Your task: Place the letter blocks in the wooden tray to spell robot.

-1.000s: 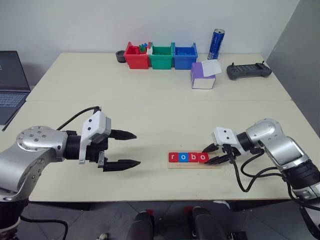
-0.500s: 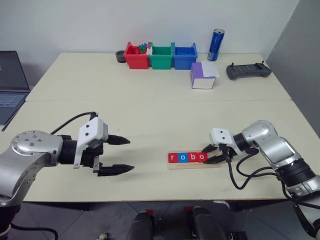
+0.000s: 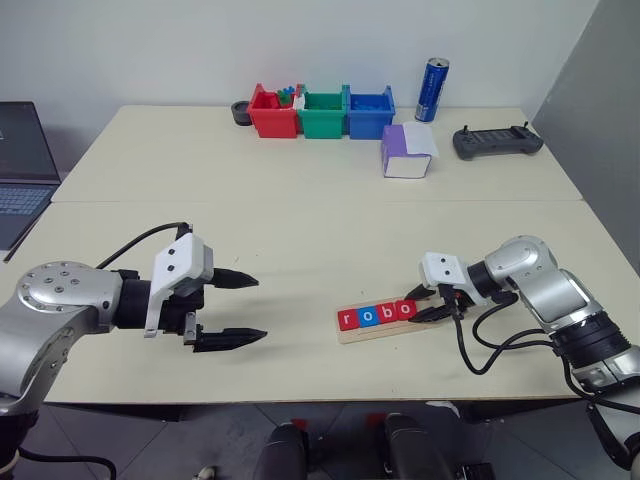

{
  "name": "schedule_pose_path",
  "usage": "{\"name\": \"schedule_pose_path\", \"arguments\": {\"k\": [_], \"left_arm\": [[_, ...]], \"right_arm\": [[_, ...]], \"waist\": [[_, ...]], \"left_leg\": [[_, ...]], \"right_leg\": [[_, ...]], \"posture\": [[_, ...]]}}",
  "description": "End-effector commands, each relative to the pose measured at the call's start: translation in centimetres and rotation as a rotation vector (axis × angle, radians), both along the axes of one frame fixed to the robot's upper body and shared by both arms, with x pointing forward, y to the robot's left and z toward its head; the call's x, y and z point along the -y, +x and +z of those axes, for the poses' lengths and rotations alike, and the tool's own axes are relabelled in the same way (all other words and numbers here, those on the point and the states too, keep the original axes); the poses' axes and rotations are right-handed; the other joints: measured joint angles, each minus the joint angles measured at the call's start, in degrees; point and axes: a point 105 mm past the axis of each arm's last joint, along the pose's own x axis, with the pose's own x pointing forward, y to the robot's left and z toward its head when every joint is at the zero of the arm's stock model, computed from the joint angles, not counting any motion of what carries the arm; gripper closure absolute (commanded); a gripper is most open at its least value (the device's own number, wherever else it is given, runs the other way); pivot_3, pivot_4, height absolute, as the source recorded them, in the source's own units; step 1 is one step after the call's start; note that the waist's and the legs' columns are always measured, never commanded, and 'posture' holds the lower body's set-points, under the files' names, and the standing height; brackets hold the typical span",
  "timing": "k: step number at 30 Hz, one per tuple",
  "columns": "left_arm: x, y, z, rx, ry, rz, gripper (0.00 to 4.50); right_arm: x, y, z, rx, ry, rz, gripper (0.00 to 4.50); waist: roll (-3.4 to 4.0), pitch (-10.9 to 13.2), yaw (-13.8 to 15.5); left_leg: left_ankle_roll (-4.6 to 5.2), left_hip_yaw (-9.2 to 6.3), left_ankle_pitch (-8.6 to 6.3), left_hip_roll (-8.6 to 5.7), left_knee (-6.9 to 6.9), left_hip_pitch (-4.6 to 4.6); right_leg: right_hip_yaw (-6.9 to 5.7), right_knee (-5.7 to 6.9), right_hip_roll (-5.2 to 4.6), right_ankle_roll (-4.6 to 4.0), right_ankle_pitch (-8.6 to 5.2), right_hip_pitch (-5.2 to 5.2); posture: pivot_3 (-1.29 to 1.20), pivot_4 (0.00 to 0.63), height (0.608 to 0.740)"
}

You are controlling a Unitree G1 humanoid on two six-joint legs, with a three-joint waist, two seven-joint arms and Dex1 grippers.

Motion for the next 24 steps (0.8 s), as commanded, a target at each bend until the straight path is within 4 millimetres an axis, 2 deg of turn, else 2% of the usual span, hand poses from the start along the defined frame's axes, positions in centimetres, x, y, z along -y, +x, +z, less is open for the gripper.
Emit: {"name": "schedule_pose_path", "arguments": {"k": [1,7,24], "left_arm": [[0.02,0.01,1.00,0.046,0.009,-0.006,0.00],[0.05,0.03,1.02,0.046,0.006,-0.005,0.00],[0.03,-0.04,0.95,0.044,0.004,0.005,0.00]], "right_arm": [[-0.37,0.14,0.95,0.041,0.005,0.026,3.06],[-0.33,0.30,1.47,0.064,-0.001,0.046,3.06],[-0.35,-0.05,1.07,0.055,-0.019,0.106,3.06]], "waist": [[0.00,0.00,0.00],[0.00,0.00,0.00],[0.00,0.00,0.00]], "left_leg": [[0.00,0.00,0.00,0.00,0.00,0.00],[0.00,0.00,0.00,0.00,0.00,0.00],[0.00,0.00,0.00,0.00,-0.01,0.00]], "right_leg": [[0.00,0.00,0.00,0.00,0.00,0.00],[0.00,0.00,0.00,0.00,0.00,0.00],[0.00,0.00,0.00,0.00,0.00,0.00]], "posture": [[0.00,0.150,0.740],[0.00,0.150,0.740],[0.00,0.150,0.740]]}}
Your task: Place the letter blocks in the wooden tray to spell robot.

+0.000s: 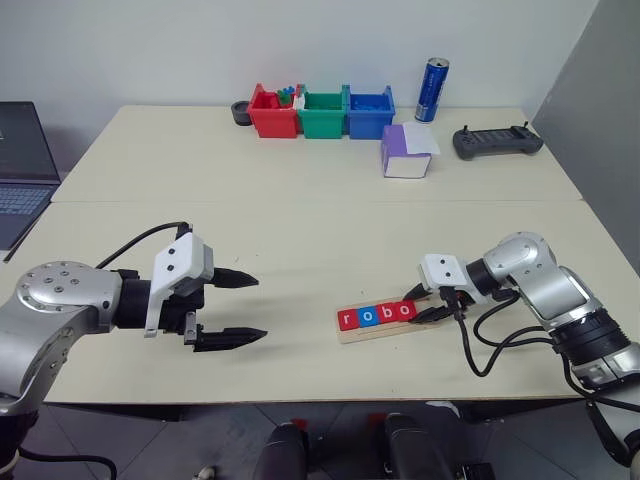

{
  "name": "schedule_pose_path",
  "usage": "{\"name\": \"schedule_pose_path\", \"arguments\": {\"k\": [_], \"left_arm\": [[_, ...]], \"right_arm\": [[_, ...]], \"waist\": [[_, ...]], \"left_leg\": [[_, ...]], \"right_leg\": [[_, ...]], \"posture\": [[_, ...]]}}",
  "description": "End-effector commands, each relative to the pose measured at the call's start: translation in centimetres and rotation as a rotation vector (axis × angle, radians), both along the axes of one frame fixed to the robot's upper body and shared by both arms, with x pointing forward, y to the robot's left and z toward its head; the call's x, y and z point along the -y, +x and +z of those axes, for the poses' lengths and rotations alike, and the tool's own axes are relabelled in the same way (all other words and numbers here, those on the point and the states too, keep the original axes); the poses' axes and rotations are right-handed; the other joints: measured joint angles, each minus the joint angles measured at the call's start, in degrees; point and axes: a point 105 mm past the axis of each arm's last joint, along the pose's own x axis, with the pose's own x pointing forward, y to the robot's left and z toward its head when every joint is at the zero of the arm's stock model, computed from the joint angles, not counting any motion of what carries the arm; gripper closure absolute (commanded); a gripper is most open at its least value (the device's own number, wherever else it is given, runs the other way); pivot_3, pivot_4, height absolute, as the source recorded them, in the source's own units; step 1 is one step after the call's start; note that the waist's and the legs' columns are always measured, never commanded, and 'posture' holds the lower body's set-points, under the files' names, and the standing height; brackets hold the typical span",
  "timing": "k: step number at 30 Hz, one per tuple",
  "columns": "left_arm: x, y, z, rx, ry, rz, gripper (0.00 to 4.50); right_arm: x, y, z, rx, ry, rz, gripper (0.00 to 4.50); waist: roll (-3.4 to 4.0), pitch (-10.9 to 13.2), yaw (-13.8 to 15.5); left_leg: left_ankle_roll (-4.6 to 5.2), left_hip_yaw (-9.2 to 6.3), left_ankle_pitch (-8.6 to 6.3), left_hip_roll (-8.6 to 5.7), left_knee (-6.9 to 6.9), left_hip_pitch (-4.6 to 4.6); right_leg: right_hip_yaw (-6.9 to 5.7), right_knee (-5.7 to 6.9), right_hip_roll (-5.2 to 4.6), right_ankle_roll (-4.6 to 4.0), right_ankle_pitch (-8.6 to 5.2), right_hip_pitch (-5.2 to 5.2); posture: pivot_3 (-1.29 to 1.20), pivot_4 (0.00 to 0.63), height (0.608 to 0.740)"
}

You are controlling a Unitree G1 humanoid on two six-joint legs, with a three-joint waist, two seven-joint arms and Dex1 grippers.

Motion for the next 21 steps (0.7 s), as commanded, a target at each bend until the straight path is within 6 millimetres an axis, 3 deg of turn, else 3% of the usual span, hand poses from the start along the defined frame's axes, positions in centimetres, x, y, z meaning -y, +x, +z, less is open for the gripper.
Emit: {"name": "schedule_pose_path", "arguments": {"k": [1,16,21], "left_arm": [[0.09,-0.09,0.91,0.041,0.004,-0.004,0.00],[0.12,-0.18,0.93,0.042,0.002,0.000,0.00],[0.13,-0.19,0.93,0.044,0.003,0.002,0.00]], "right_arm": [[-0.14,0.24,0.64,0.030,-0.007,0.024,3.06],[-0.25,0.75,0.78,0.043,-0.014,0.027,3.06],[-0.53,1.06,1.11,0.051,0.006,0.021,1.44]], "waist": [[0.00,0.00,0.00],[0.00,0.00,-0.01],[0.00,0.00,-0.04]], "left_leg": [[0.00,0.00,0.00,0.00,0.00,0.00],[0.00,0.00,0.00,0.00,0.01,0.01],[0.00,0.00,0.00,0.01,0.00,0.01]], "right_leg": [[0.00,0.00,0.00,0.00,0.00,0.00],[0.00,0.01,0.00,-0.02,0.01,0.00],[0.00,0.02,0.00,-0.03,0.01,0.00]], "posture": [[0.00,0.150,0.740],[0.00,0.150,0.740],[0.00,0.150,0.740]]}}
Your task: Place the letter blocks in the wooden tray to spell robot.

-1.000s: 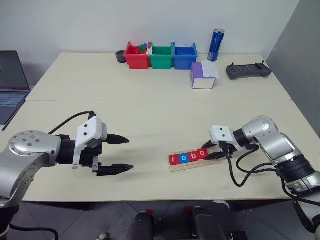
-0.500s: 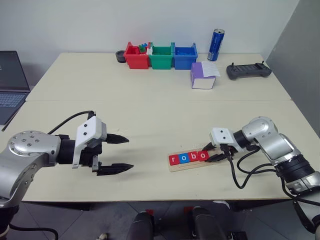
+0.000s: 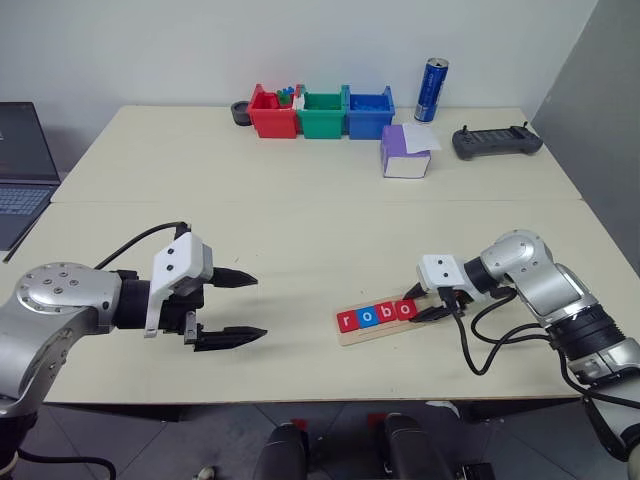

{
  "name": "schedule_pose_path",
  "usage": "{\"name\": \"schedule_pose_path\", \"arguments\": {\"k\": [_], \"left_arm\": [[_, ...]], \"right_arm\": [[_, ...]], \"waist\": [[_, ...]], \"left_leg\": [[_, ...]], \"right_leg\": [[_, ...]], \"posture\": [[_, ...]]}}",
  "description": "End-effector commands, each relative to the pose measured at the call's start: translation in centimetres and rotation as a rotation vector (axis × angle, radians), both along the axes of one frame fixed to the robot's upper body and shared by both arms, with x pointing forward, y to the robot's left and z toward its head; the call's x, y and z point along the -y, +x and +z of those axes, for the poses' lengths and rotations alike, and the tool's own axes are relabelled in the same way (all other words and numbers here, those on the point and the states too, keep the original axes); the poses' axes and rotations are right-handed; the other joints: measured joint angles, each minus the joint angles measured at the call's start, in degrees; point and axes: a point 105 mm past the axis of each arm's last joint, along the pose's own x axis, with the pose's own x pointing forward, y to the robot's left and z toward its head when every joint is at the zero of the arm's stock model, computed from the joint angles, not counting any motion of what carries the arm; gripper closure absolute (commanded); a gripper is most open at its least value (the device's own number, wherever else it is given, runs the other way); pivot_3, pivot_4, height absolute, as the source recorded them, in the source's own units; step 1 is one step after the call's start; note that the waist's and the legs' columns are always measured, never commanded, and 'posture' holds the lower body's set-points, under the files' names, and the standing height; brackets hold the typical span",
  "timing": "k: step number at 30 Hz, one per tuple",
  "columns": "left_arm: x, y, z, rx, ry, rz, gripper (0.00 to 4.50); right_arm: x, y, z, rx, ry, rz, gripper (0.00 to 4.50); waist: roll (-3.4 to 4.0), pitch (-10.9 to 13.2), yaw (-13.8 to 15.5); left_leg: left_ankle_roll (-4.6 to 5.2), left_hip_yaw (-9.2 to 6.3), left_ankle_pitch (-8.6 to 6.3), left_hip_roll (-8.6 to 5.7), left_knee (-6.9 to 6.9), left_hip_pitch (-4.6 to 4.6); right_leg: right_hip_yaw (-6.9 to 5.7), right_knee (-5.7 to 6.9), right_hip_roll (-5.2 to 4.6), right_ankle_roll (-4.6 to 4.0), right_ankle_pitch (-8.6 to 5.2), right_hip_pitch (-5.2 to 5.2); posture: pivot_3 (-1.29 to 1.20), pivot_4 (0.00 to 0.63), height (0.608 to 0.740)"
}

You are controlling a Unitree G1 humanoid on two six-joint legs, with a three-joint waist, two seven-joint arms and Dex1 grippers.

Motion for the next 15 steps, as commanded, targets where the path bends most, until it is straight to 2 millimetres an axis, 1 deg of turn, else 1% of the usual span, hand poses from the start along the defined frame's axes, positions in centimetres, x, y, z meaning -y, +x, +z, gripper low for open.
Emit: {"name": "schedule_pose_path", "arguments": {"k": [1,4,9,12,15], "left_arm": [[0.2,-0.2,0.9,0.038,0.007,-0.010,0.00],[0.2,-0.2,0.9,0.038,0.007,-0.008,0.00],[0.1,-0.1,0.9,0.042,0.008,-0.003,0.00],[0.1,-0.1,0.8,0.043,0.008,-0.001,0.00],[0.1,-0.1,0.8,0.043,0.006,-0.001,0.00]], "right_arm": [[-0.3,0.4,1.4,0.035,0.033,0.011,1.03],[-0.3,0.7,2.0,0.057,0.039,0.016,0.03],[0.1,1.0,3.4,0.103,0.050,0.020,0.03],[0.4,0.6,4.5,0.087,0.086,0.004,0.03],[0.9,-0.3,4.8,0.040,0.103,-0.016,0.03]], "waist": [[0.00,0.00,0.03],[0.00,0.00,0.04],[0.01,0.00,0.03],[0.01,0.00,0.16],[0.01,0.00,0.32]], "left_leg": [[0.00,0.00,0.00,0.00,0.00,-0.01],[0.00,0.01,0.00,0.00,0.00,-0.02],[0.00,0.01,0.00,0.00,-0.01,-0.01],[0.00,0.01,0.00,0.00,-0.01,-0.02],[0.00,0.00,0.00,0.00,-0.01,-0.04]], "right_leg": [[0.00,0.00,0.00,-0.01,0.01,0.00],[0.00,-0.02,0.00,-0.07,0.04,0.00],[0.00,-0.02,0.00,-0.07,0.04,-0.01],[0.00,-0.03,0.00,-0.08,0.05,-0.01],[0.00,-0.04,-0.01,-0.16,0.10,-0.02]], "posture": [[0.00,0.150,0.740],[0.00,0.150,0.740],[0.00,0.150,0.740],[0.00,0.150,0.740],[0.00,0.150,0.740]]}}
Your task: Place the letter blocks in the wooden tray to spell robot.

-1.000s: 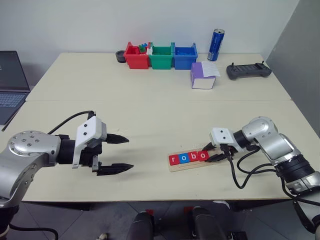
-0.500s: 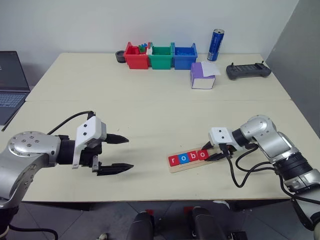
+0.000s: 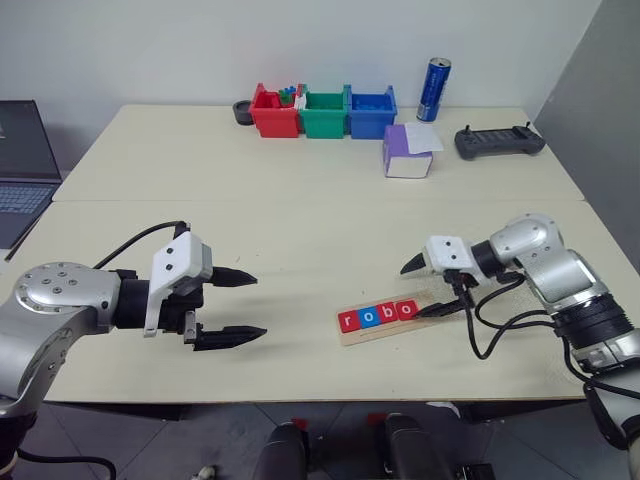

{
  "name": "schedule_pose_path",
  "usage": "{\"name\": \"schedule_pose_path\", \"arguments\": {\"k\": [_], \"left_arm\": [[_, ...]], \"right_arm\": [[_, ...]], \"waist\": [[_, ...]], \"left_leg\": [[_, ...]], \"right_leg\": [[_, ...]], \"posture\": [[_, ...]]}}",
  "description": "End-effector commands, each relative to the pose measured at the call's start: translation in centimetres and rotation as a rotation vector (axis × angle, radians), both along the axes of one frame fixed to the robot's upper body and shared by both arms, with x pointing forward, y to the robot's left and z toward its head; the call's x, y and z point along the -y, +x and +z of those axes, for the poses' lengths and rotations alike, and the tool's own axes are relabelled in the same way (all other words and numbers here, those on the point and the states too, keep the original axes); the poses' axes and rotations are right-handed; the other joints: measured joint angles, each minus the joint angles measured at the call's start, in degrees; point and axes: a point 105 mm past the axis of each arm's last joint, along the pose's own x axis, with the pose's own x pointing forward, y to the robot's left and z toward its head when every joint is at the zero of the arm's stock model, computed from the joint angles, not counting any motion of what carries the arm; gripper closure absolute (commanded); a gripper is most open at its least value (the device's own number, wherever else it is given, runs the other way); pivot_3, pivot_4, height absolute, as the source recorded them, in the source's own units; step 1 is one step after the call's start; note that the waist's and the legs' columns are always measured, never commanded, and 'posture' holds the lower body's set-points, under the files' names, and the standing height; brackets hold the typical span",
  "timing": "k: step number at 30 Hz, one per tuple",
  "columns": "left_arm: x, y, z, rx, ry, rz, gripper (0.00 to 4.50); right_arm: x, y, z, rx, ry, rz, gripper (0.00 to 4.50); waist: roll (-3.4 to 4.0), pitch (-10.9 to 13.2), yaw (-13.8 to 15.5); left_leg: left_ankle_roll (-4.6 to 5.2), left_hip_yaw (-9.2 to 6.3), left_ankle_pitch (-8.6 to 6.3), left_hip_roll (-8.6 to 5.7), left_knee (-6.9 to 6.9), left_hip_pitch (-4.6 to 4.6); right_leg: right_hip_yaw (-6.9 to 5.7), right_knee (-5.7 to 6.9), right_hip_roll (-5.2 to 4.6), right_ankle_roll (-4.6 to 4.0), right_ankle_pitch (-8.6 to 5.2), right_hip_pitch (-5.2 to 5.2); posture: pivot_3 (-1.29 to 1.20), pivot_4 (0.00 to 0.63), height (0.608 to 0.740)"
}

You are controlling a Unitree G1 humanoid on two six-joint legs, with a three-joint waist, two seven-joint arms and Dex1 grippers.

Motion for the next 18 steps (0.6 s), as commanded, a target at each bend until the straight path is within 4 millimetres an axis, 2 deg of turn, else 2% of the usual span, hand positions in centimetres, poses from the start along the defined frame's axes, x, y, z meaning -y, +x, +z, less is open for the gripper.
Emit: {"name": "schedule_pose_path", "arguments": {"k": [1,2,5,10,16,18], "left_arm": [[0.1,-0.1,0.8,0.042,0.005,-0.004,0.00],[0.2,-0.1,0.8,0.041,0.004,-0.005,0.00],[0.3,-0.1,0.8,0.041,0.001,-0.007,0.00],[0.3,0.0,0.8,0.040,0.001,-0.011,0.00],[0.3,-0.1,0.9,0.042,0.004,-0.012,0.00],[0.3,-0.1,0.9,0.042,0.006,-0.010,0.00]], "right_arm": [[0.5,-1.2,1.2,-0.033,0.040,-0.003,0.03],[0.6,-1.5,1.1,-0.046,0.041,-0.009,0.03],[0.7,-2.5,0.7,-0.077,0.050,-0.018,0.62],[0.0,-4.1,0.1,-0.123,0.063,0.008,2.36],[-0.4,-3.6,-1.5,-0.122,0.034,-0.028,4.47],[-0.4,-3.5,-2.0,-0.123,0.014,-0.030,4.47]], "waist": [[0.00,0.00,0.10],[-0.01,0.00,0.14],[0.00,0.00,0.16],[0.00,0.00,0.02],[-0.01,0.00,0.08],[-0.01,0.00,0.08]], "left_leg": [[0.00,0.00,0.00,0.00,-0.01,0.00],[0.00,0.00,0.00,0.00,-0.01,0.00],[0.00,0.00,0.00,0.00,0.00,-0.01],[0.00,0.00,0.00,0.01,0.00,0.01],[0.00,0.00,0.00,0.01,0.01,0.00],[0.00,0.00,0.00,0.01,0.01,0.00]], "right_leg": [[0.00,0.00,0.00,0.00,0.00,0.00],[-0.01,-0.01,0.00,0.00,0.00,0.00],[0.00,-0.02,0.00,0.01,-0.01,0.00],[0.01,0.03,0.00,0.21,-0.13,-0.01],[0.00,0.02,0.00,0.24,-0.15,-0.01],[0.00,0.01,0.00,0.24,-0.15,-0.01]], "posture": [[0.00,0.150,0.740],[0.00,0.150,0.740],[0.00,0.150,0.740],[0.00,0.150,0.740],[0.00,0.150,0.740],[0.00,0.150,0.740]]}}
